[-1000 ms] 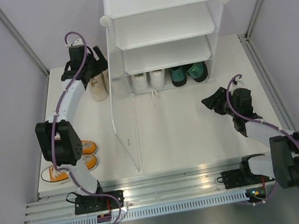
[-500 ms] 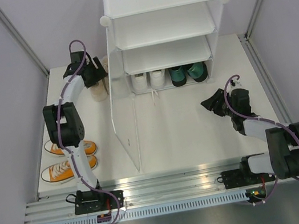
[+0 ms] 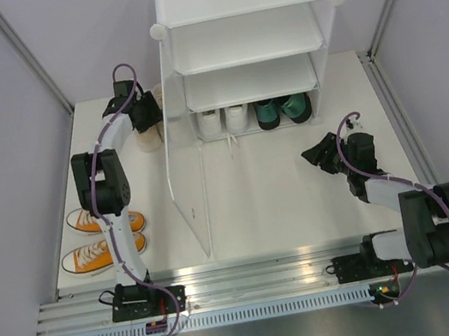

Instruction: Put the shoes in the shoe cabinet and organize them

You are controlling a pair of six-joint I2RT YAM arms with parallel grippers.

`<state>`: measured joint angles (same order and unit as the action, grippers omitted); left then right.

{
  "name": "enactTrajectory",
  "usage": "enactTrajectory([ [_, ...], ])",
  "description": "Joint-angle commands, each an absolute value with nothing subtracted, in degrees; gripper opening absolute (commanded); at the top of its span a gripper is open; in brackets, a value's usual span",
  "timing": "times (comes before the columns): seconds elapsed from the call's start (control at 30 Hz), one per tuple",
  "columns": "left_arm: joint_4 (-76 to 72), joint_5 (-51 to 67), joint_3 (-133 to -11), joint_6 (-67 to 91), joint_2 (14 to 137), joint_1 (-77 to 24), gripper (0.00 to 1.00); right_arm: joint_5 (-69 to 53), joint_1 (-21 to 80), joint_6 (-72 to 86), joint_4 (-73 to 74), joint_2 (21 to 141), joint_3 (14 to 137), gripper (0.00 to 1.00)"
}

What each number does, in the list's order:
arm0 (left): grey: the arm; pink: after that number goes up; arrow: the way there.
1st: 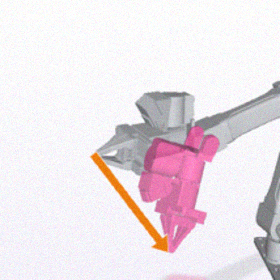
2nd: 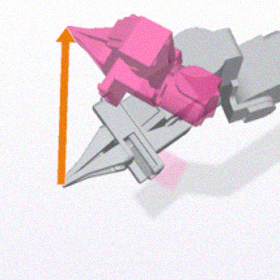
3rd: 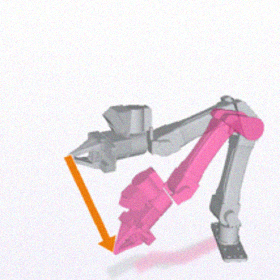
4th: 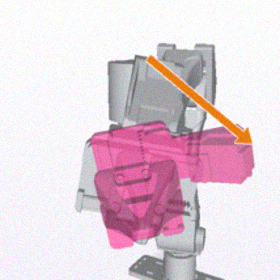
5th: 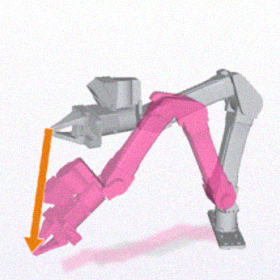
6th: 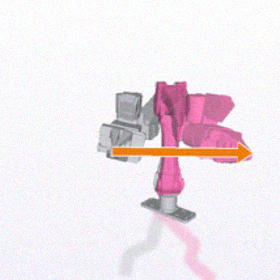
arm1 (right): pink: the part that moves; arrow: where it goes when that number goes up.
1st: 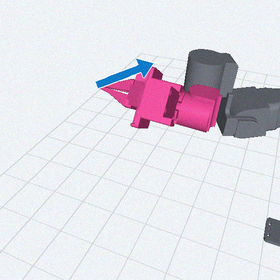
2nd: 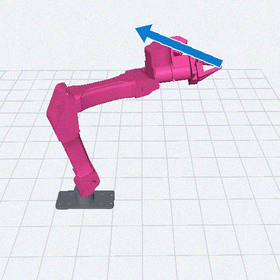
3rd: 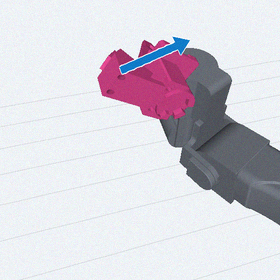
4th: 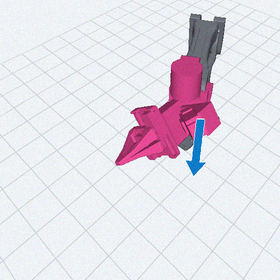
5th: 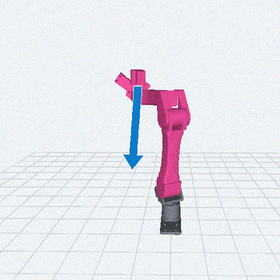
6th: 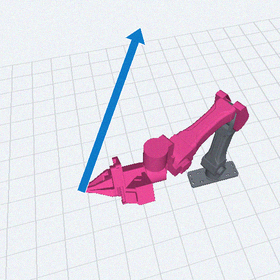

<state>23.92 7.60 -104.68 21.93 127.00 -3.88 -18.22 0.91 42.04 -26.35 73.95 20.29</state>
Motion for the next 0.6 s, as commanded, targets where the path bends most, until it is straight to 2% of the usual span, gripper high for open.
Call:
enactTrajectory([
  [0.0, 24.3, 8.1, -106.4, 20.9, 129.5, -4.1, 0.62, -19.3, 0.7, 42.3, -29.3, 74.4, 20.6, 0.55],
  [0.13, 25.8, 6.0, -106.6, 20.0, 129.9, -4.5, 0.58, -19.4, 0.7, 42.3, -28.9, 73.2, 20.3, 0.55],
  [0.23, 29.2, 1.6, -108.4, 17.6, 130.9, -5.5, 0.51, -19.3, 0.7, 42.2, -28.6, 72.2, 20.2, 0.55],
  [0.33, 33.3, -1.7, -112.1, 16.4, 132.6, -6.5, 0.30, -19.3, 0.8, 42.2, -27.9, 71.0, 20.1, 0.55],
  [0.37, 35.1, -2.0, -112.5, 16.4, 132.5, -6.7, 0.15, -19.3, 0.7, 42.2, -27.6, 70.7, 20.1, 0.55],
  [0.4, 35.5, -2.5, -112.4, 16.7, 132.3, -6.6, 0.06, -19.4, 0.7, 42.2, -27.5, 69.9, 20.0, 0.55],
  [0.43, 36.1, -3.1, -111.5, 17.6, 131.3, -6.6, 0.02, -19.4, 0.7, 42.2, -26.9, 69.0, 20.1, 0.55],
  [0.57, 36.1, -2.2, -107.3, 20.1, 126.1, -6.3, 0.02, -20.0, 0.7, 41.7, -24.6, 66.8, 20.4, 0.55],
])
